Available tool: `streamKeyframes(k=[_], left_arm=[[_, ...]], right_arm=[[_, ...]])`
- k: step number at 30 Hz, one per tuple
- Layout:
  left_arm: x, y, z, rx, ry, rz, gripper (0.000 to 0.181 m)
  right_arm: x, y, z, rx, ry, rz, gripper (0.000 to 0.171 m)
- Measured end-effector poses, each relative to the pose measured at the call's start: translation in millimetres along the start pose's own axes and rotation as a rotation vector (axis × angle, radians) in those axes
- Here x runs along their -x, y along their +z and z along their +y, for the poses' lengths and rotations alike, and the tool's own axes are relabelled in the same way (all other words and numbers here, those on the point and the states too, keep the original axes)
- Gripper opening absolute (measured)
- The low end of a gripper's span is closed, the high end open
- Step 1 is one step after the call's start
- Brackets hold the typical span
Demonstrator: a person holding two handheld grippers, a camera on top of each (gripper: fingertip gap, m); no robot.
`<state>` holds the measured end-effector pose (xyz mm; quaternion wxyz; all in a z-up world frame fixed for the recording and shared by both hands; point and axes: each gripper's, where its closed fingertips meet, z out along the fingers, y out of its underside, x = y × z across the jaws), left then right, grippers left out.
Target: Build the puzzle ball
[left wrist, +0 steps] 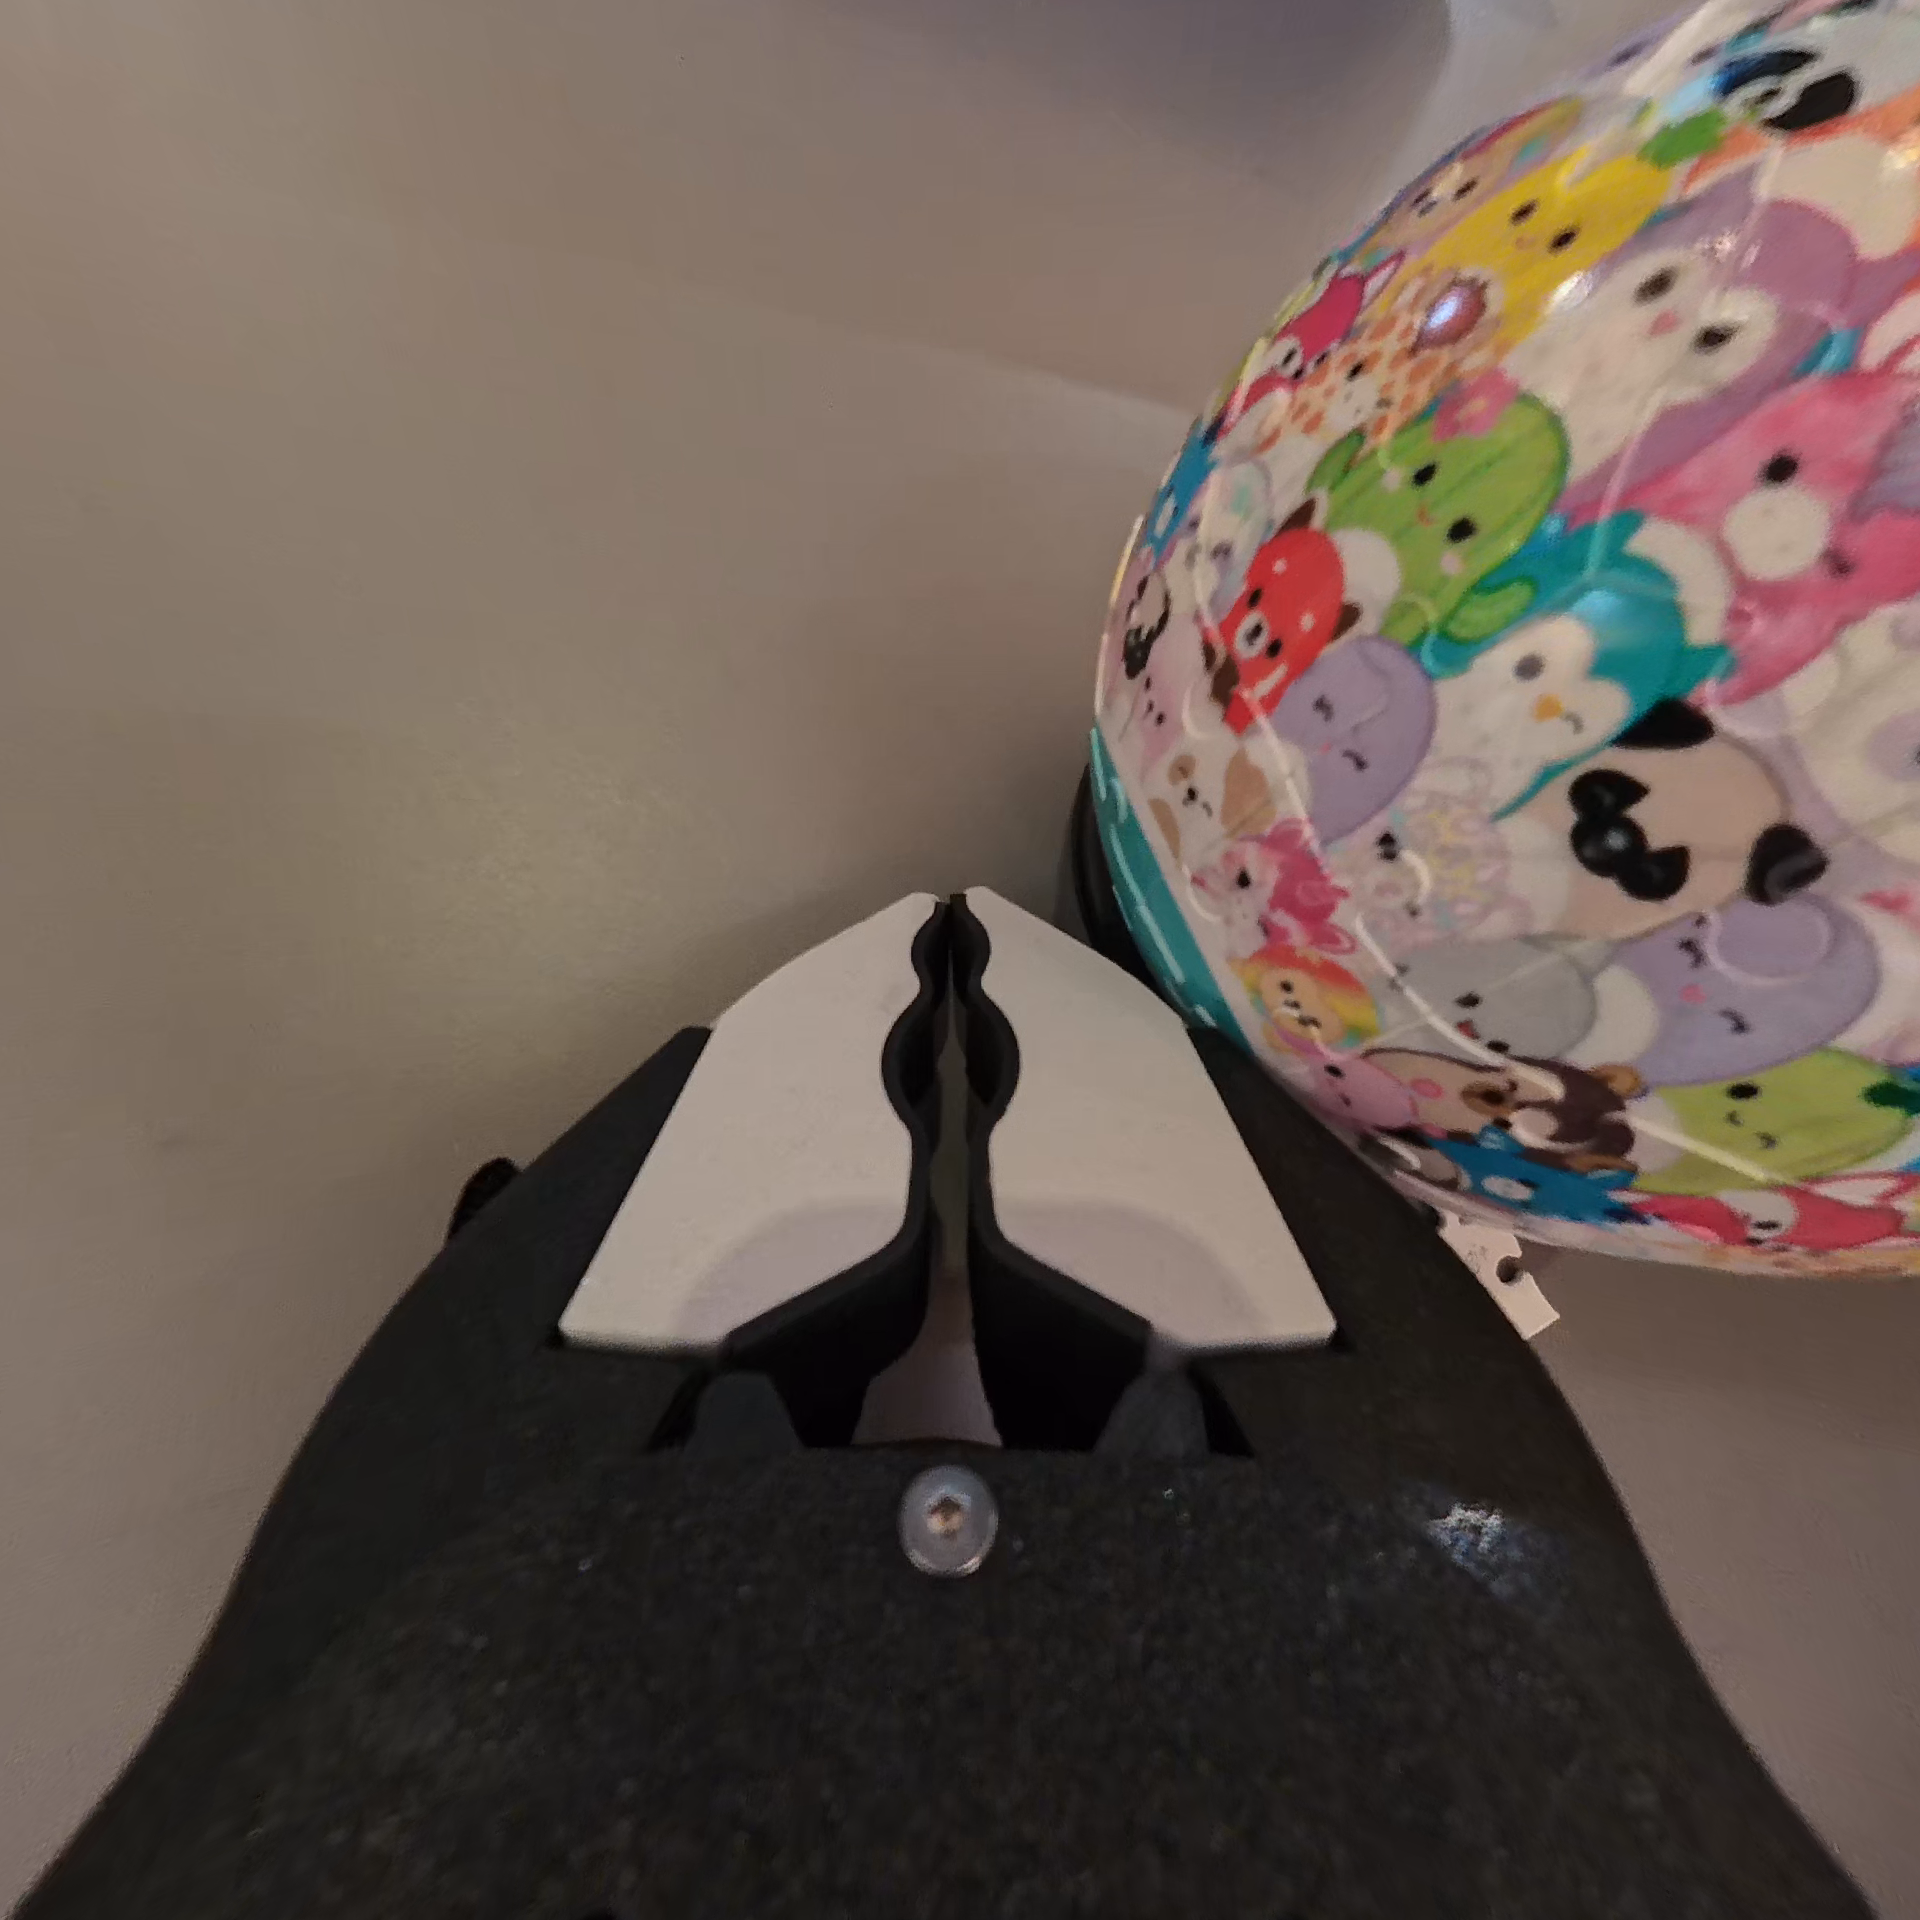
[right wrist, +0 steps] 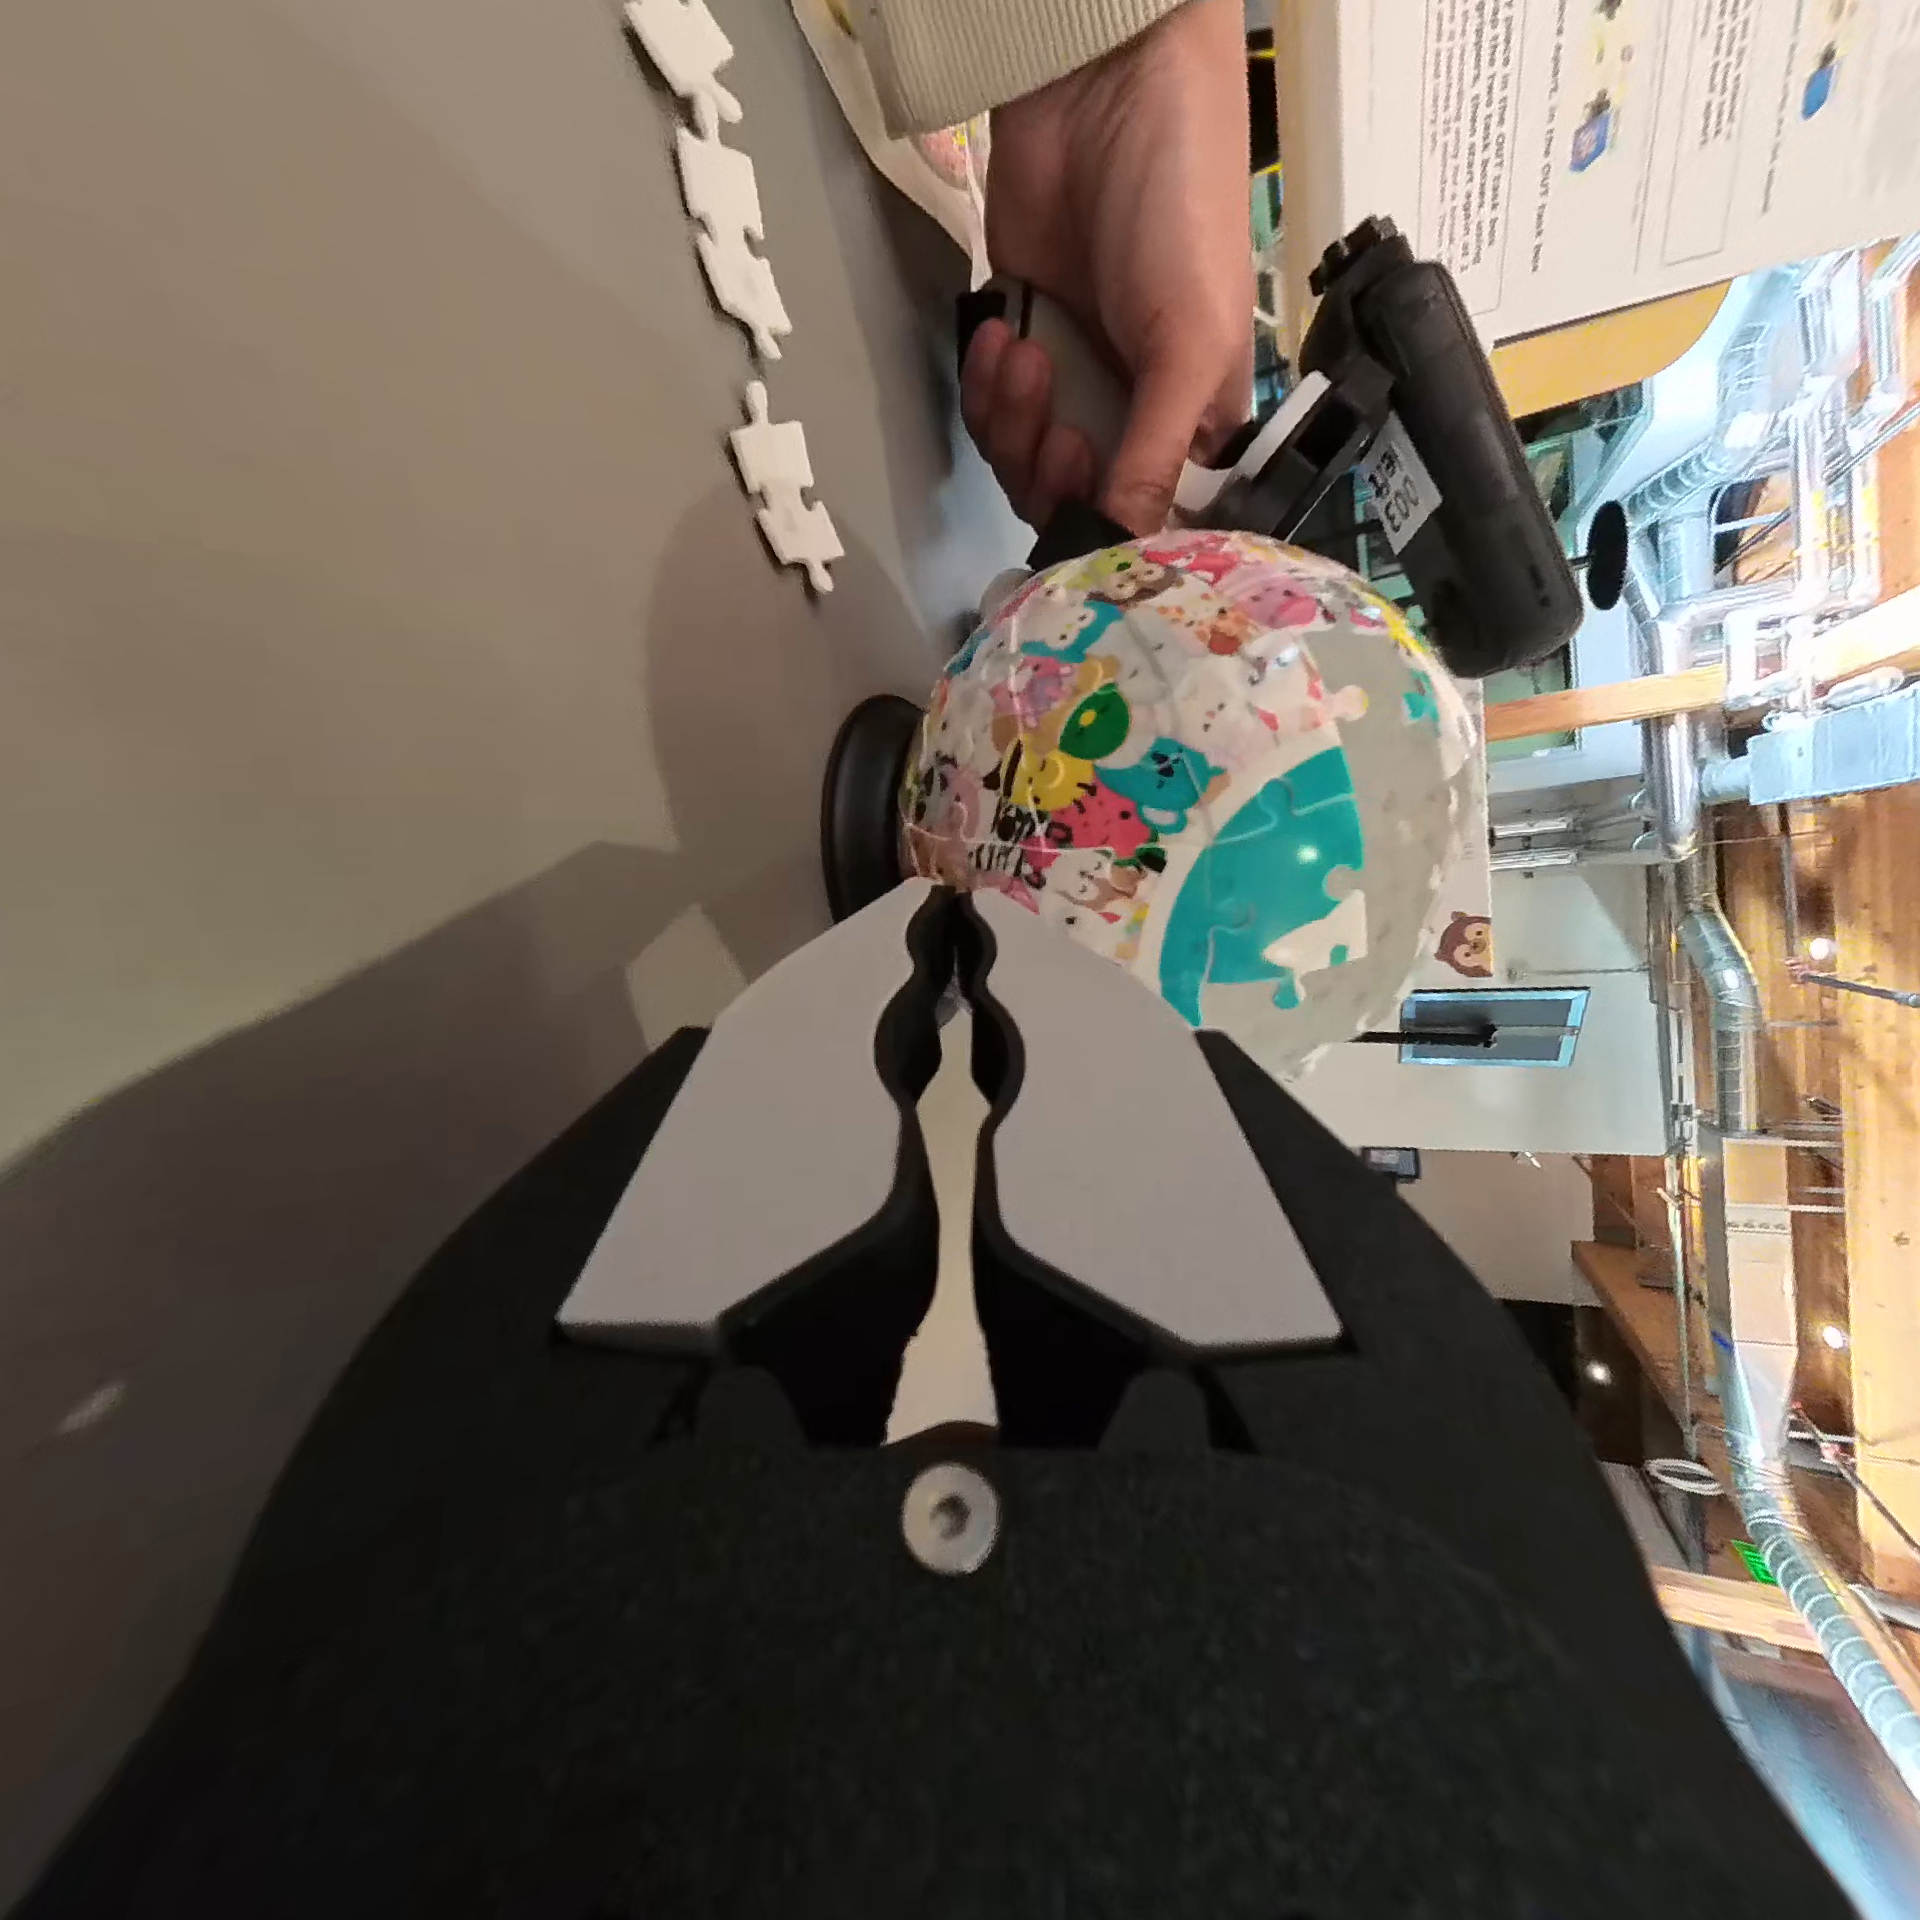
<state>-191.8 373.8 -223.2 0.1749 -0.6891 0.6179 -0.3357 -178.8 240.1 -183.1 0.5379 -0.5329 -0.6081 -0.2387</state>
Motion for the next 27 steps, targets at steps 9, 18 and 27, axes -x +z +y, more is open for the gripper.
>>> streamKeyframes(k=[9, 18, 27], left_arm=[[0.7, -0.3, 0.3, 0.001, 0.001, -0.003, 0.0], [-0.7, 0.4, -0.5, -0.001, -0.003, 0.004, 0.0], [-1.1, 0.4, 0.1, 0.004, 0.001, 0.004, 0.0]], right_arm=[[0.8, -8.7, -2.1, -0.02, 0.08, -0.034, 0.0], [-24.9, -10.9, -4.0, -0.068, 0.273, -0.035, 0.0], [-32.6, -5.8, -11.7, -0.084, 0.249, -0.006, 0.0]])
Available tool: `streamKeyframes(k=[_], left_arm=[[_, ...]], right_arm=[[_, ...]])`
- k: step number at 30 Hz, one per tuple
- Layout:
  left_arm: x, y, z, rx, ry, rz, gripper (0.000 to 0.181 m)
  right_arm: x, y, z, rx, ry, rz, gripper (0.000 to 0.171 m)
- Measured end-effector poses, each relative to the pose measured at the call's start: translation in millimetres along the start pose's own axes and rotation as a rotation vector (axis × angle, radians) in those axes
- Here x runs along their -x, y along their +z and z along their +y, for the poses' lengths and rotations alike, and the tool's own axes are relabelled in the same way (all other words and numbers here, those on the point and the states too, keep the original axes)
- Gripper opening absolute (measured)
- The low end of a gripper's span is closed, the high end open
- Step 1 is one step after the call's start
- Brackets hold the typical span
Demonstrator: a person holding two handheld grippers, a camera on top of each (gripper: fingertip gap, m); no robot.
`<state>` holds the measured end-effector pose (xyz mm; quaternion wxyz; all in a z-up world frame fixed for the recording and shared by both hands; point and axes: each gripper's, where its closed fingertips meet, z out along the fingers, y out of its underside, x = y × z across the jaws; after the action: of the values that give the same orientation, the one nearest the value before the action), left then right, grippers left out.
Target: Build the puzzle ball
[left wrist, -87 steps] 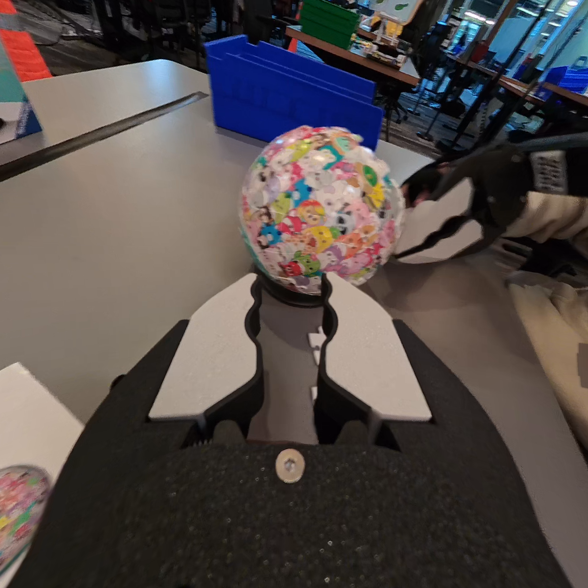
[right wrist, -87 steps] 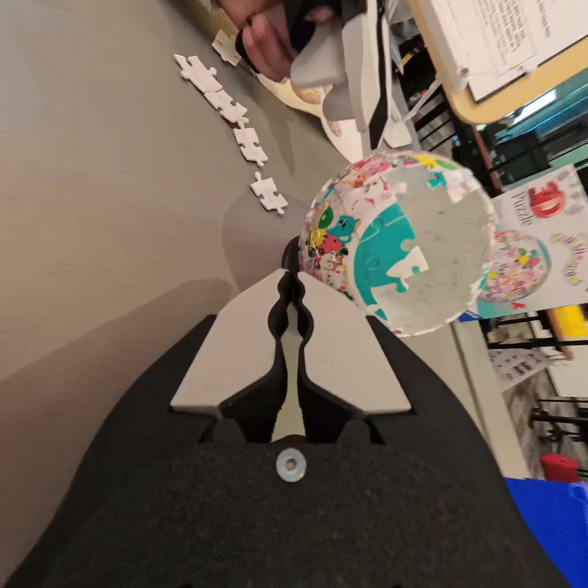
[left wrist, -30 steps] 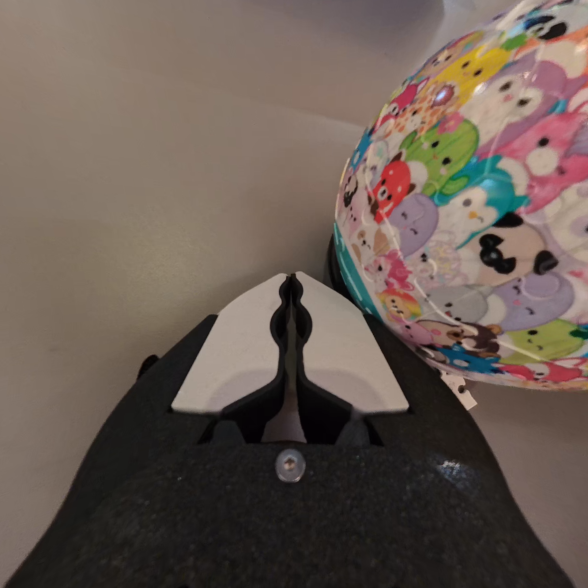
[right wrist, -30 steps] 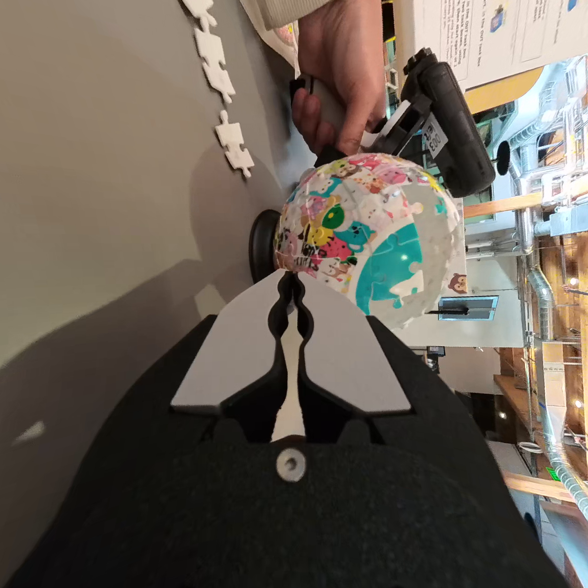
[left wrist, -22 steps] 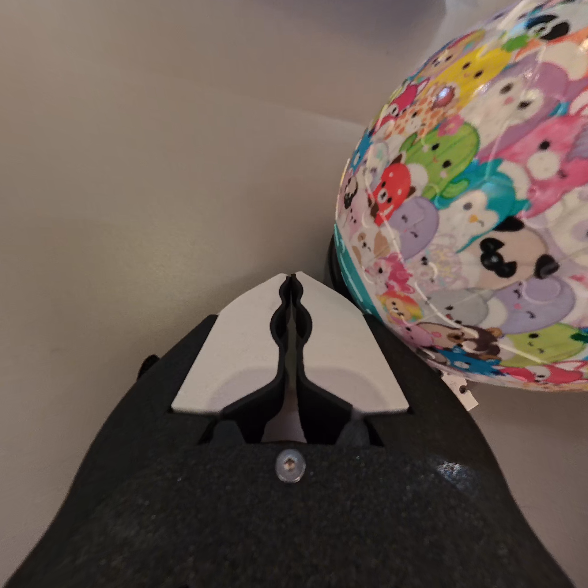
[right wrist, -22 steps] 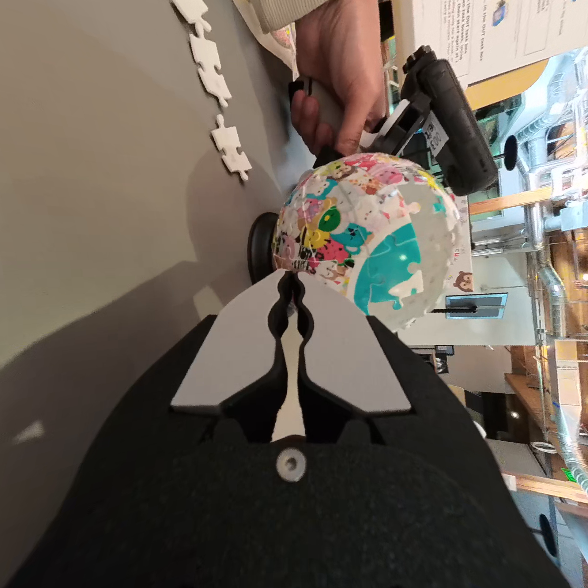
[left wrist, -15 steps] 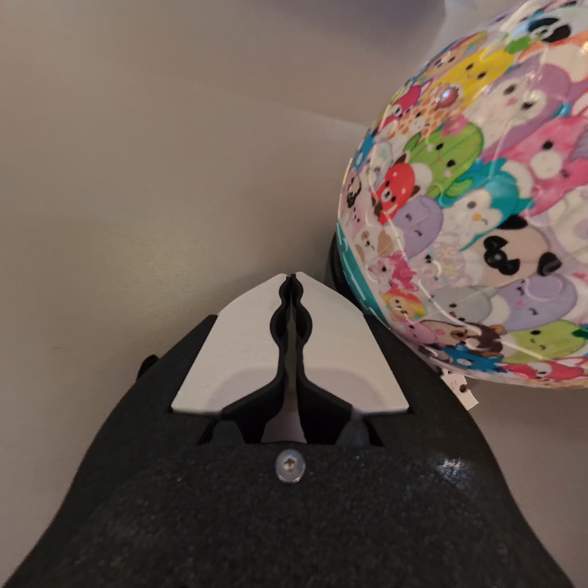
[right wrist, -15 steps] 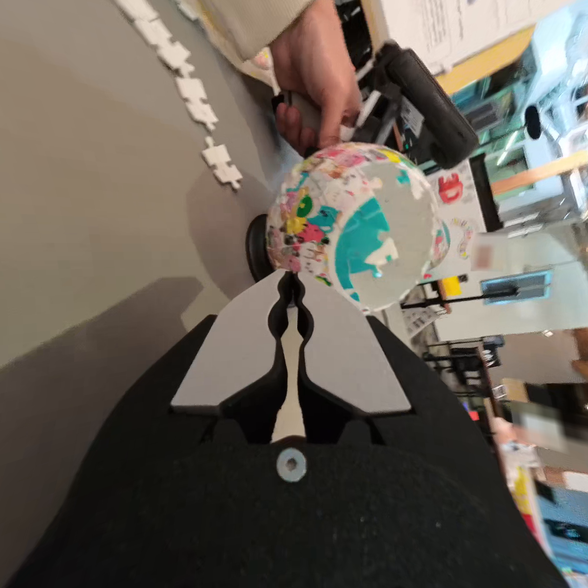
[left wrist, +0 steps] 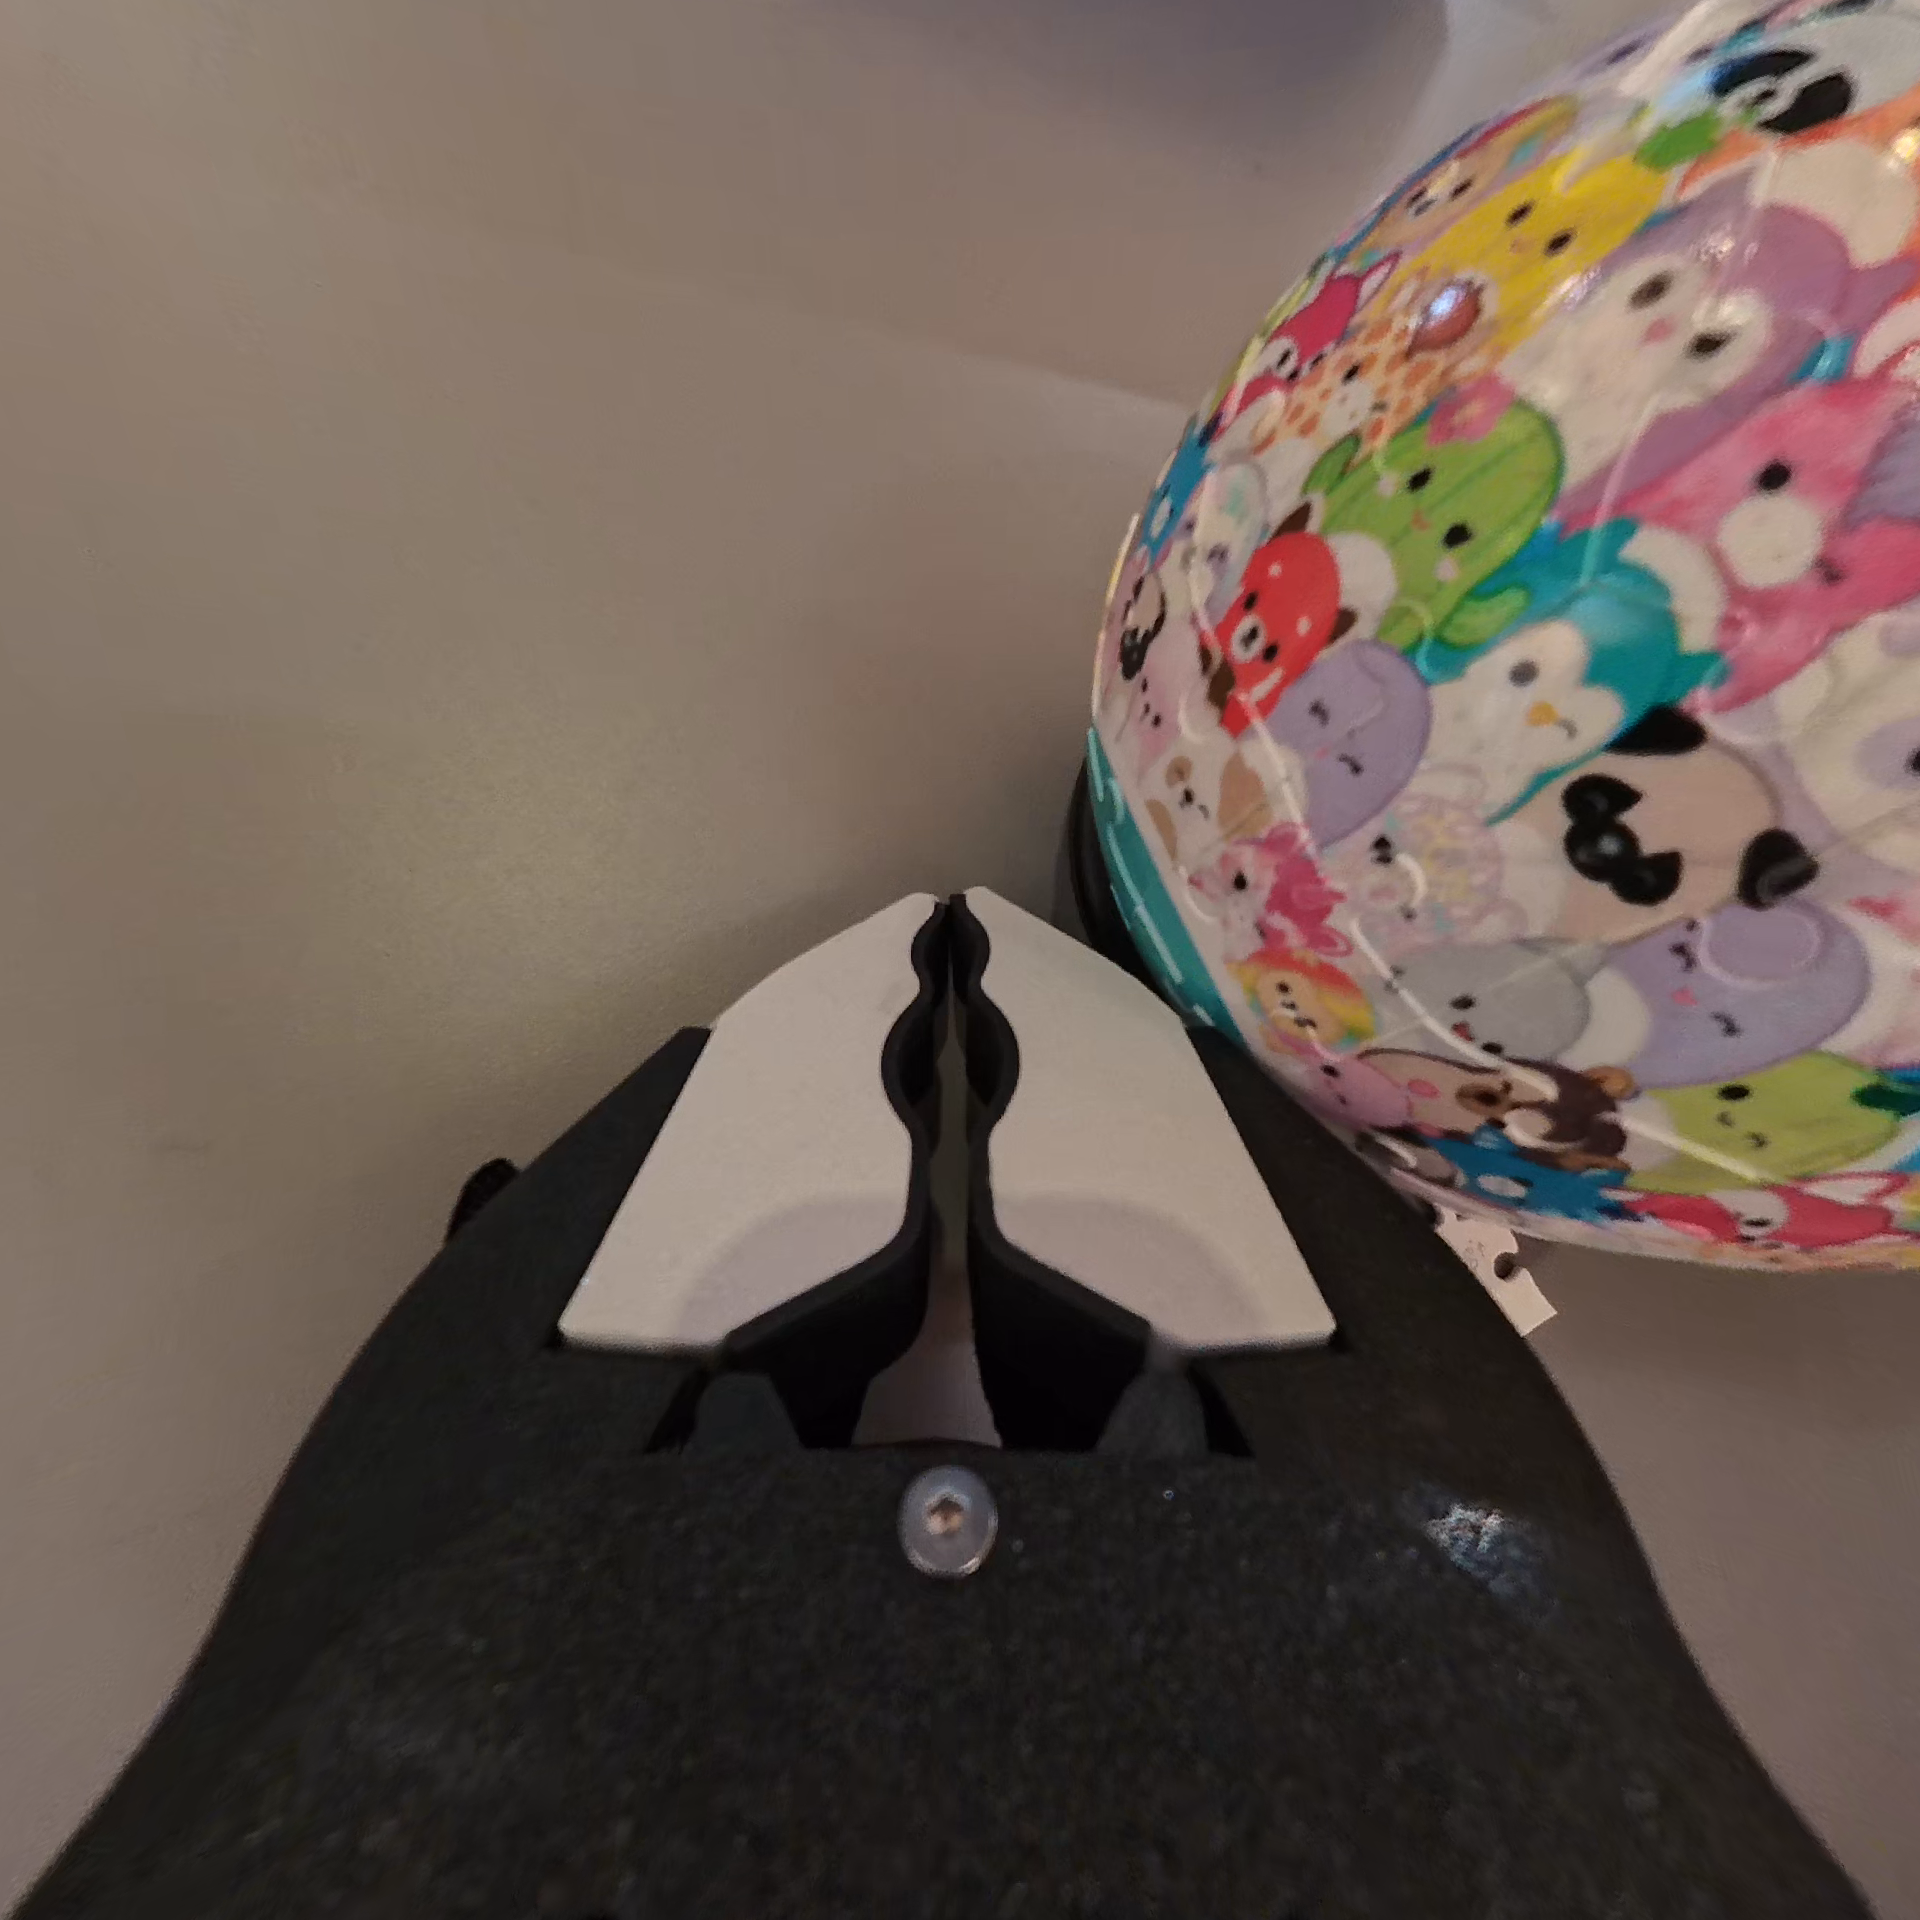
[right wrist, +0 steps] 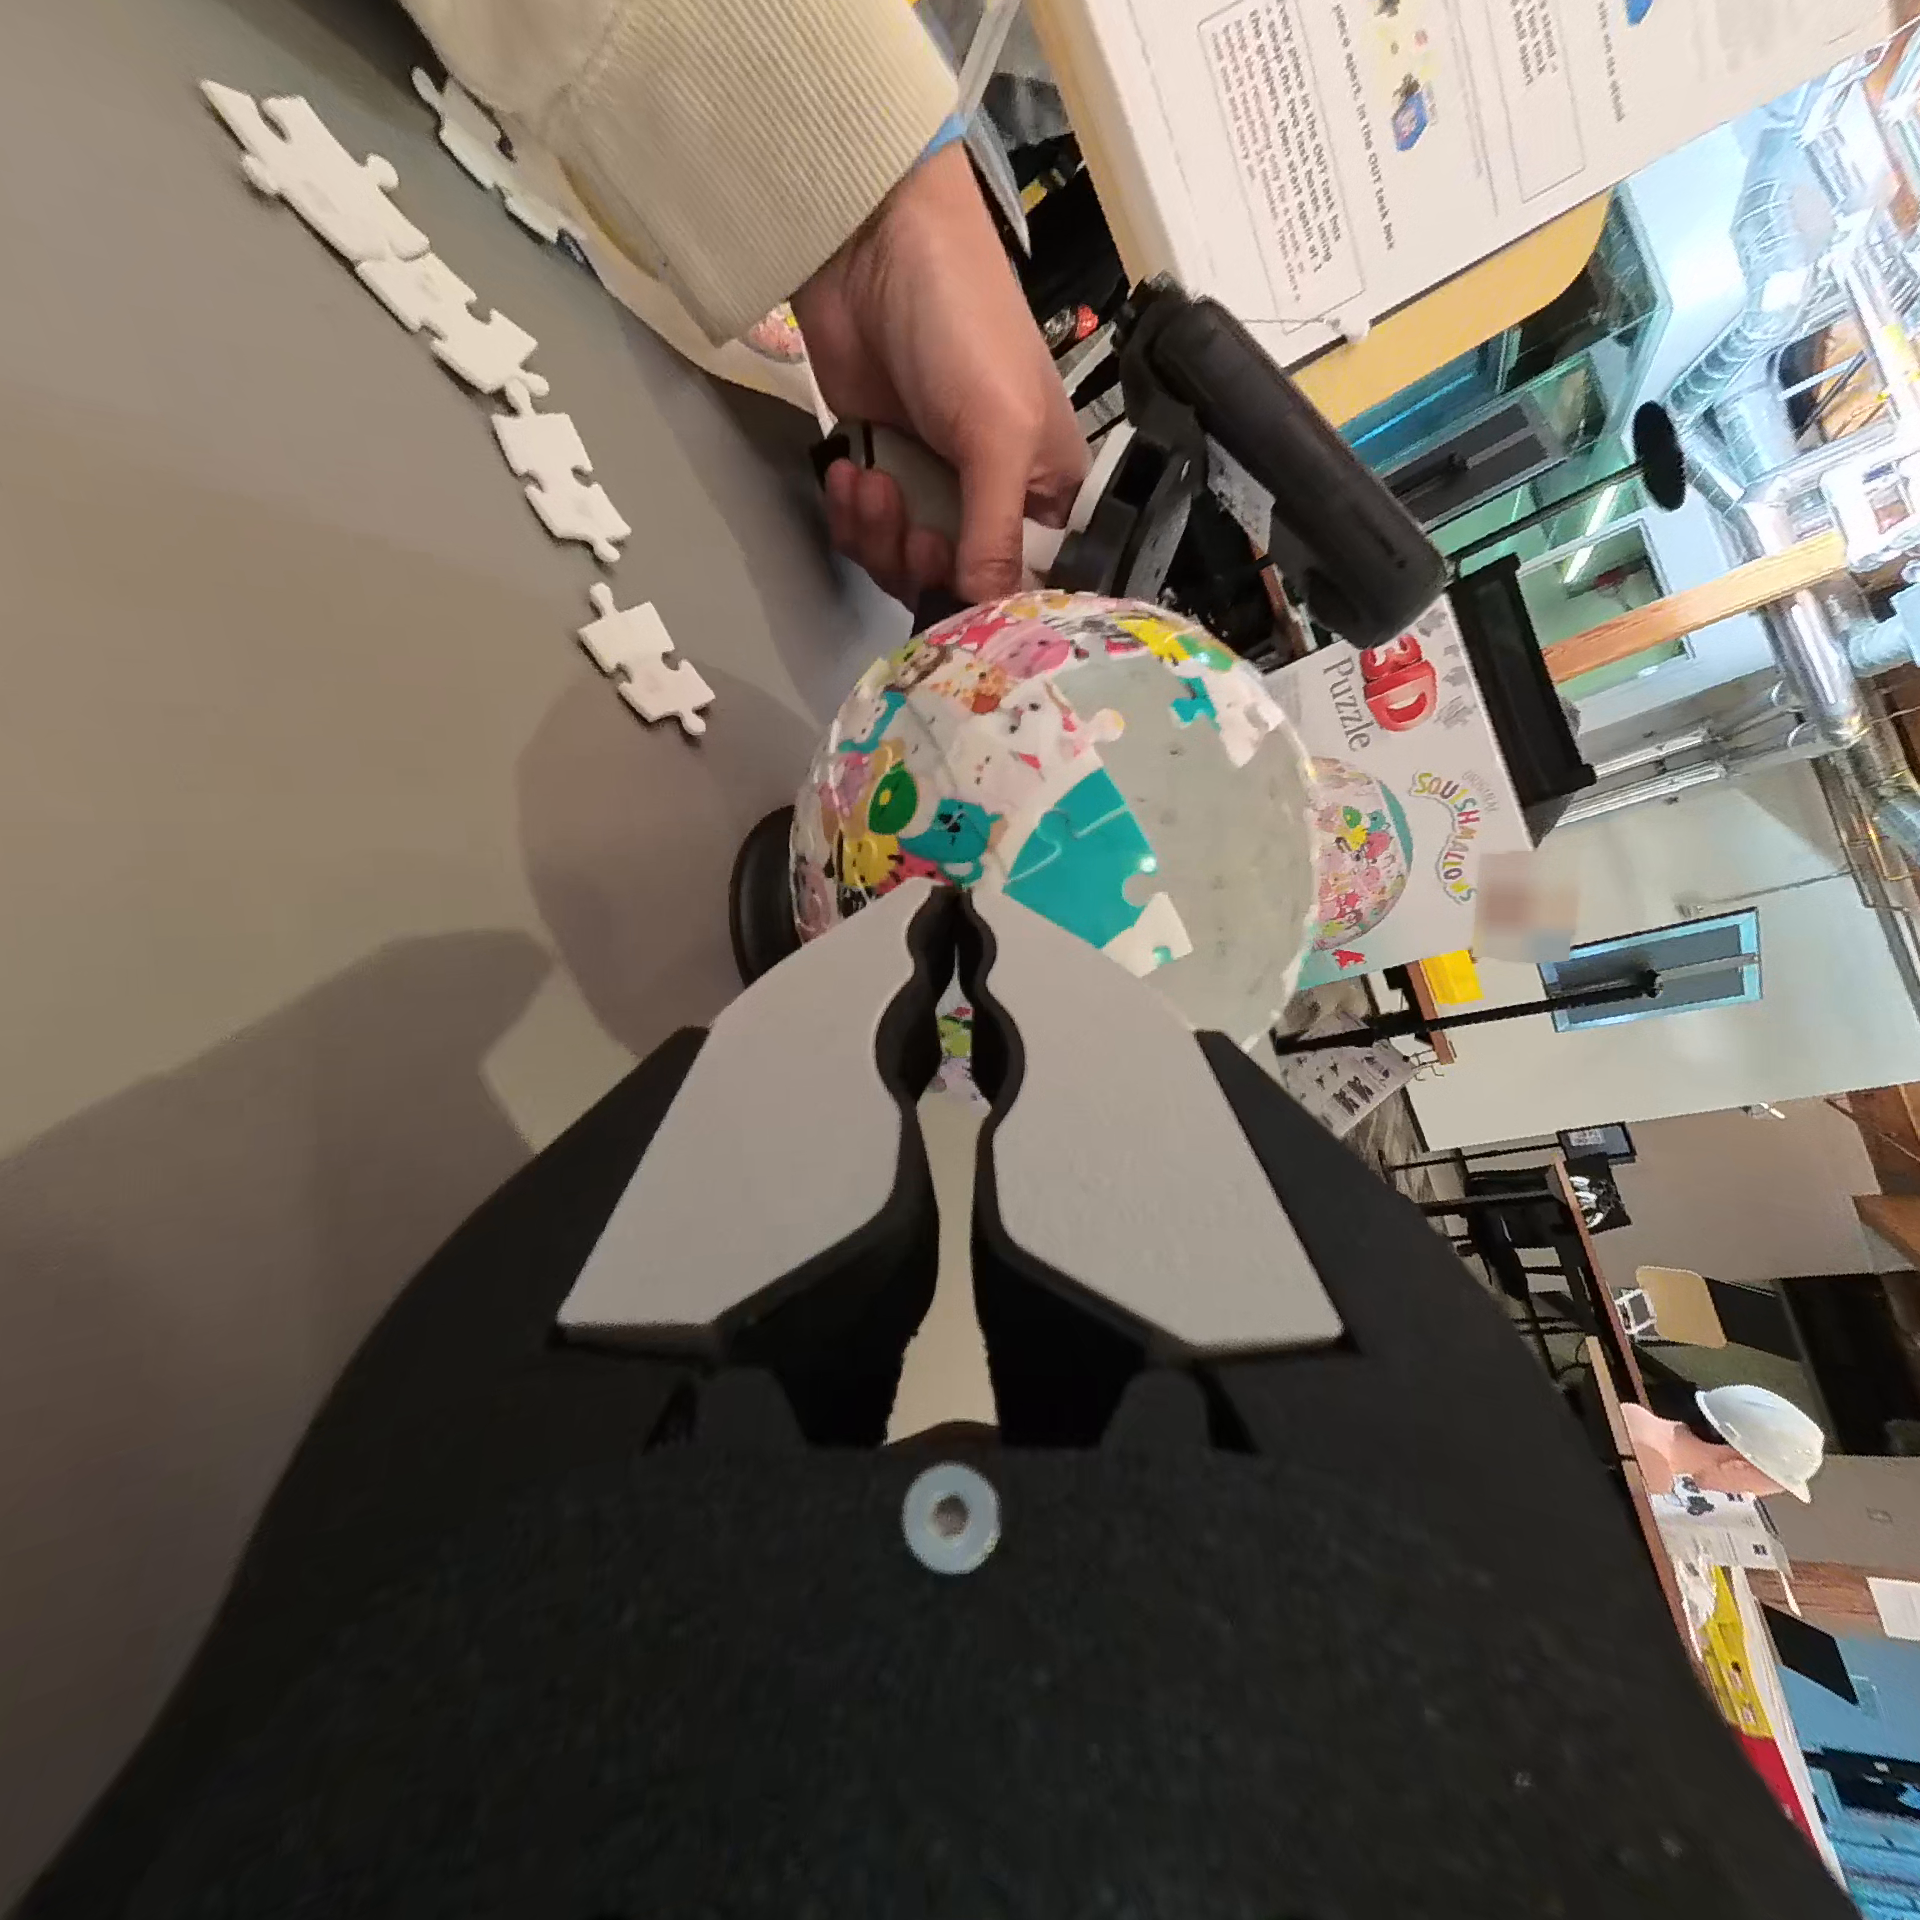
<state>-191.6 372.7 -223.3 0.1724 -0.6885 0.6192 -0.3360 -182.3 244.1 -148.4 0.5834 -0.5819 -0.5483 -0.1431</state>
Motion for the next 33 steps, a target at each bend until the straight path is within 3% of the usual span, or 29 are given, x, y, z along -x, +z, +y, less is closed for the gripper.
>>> streamKeyframes(k=[13, 18, 19, 23, 26, 28, 33], left_arm=[[0.5, -0.5, 0.6, 0.001, -0.002, -0.004, 0.0], [0.8, -0.2, 0.2, 0.001, -0.005, -0.003, 0.0], [0.7, -0.2, 0.2, 0.0, -0.005, -0.004, 0.0], [-0.2, -0.5, 0.3, -0.002, -0.005, 0.005, 0.0], [-0.5, -0.6, 0.0, -0.003, -0.007, 0.013, 0.0], [-0.8, -0.7, -0.2, -0.005, -0.008, 0.017, 0.0], [-1.8, -1.5, -0.4, -0.01, -0.012, 0.041, 0.0]], right_arm=[[-5.3, -6.4, 1.6, -0.004, 0.029, 0.008, 0.0], [-23.5, -11.8, 9.5, -0.021, 0.145, 0.023, 0.0], [-25.5, -12.9, 8.6, -0.06, 0.204, -0.013, 0.0], [-13.0, -28.2, -5.0, -0.267, 0.446, -0.454, 0.004], [-38.4, -22.9, 10.4, -0.27, 0.608, -0.533, 0.025], [-44.2, -15.4, 18.8, -0.261, 0.672, -0.588, 0.018], [-18.7, -2.5, 16.4, -0.211, 0.669, -0.832, 0.023]])
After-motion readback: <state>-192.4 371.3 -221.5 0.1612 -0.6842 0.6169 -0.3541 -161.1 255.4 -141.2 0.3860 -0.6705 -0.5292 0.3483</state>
